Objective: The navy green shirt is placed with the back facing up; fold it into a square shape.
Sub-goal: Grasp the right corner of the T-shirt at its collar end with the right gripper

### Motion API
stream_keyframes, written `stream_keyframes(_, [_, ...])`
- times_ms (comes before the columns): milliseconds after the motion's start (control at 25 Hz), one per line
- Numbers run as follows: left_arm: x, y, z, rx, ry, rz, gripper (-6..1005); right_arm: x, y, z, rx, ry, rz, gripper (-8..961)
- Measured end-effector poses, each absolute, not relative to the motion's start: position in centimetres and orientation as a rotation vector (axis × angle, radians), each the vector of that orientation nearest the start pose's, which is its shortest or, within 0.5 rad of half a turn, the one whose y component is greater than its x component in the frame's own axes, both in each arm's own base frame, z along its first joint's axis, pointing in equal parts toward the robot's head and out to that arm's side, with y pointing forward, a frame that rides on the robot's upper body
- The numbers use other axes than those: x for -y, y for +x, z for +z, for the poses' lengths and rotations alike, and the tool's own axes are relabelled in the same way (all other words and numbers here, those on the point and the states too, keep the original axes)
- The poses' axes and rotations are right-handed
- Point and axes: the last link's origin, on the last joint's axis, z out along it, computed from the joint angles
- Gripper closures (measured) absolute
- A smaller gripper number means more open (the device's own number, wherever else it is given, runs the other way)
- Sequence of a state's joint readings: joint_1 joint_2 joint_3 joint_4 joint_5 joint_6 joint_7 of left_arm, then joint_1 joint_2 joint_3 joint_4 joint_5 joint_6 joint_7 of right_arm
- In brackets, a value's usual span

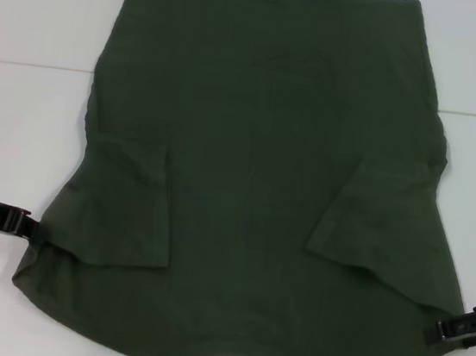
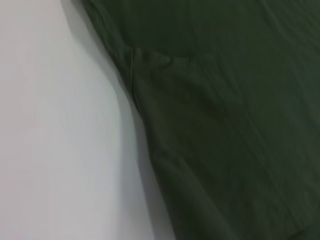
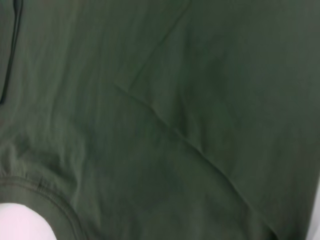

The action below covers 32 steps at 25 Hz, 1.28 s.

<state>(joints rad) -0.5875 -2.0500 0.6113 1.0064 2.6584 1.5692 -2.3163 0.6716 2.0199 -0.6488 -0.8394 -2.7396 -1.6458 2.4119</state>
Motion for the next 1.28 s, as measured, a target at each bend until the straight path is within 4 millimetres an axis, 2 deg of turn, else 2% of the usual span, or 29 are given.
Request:
stream_keyframes(520, [-34.7,-30.5,6.8,1.546,-2.275,0.048,983,-34.5,28.4,3.1,-1.742,-2.404,-0.202,73])
stream_keyframes(1040, [-34.9,-30.3,6.8,1.535,-2.281,0.039,983,-35.3,27.9,3.1,-1.667,-2.395,-0.189,95])
stream_keyframes(1280, [-35.0,-30.3,6.7,1.534,-2.289,0.037,983,-35.4,27.6,2.9,-1.656,-2.406,-0.216,297])
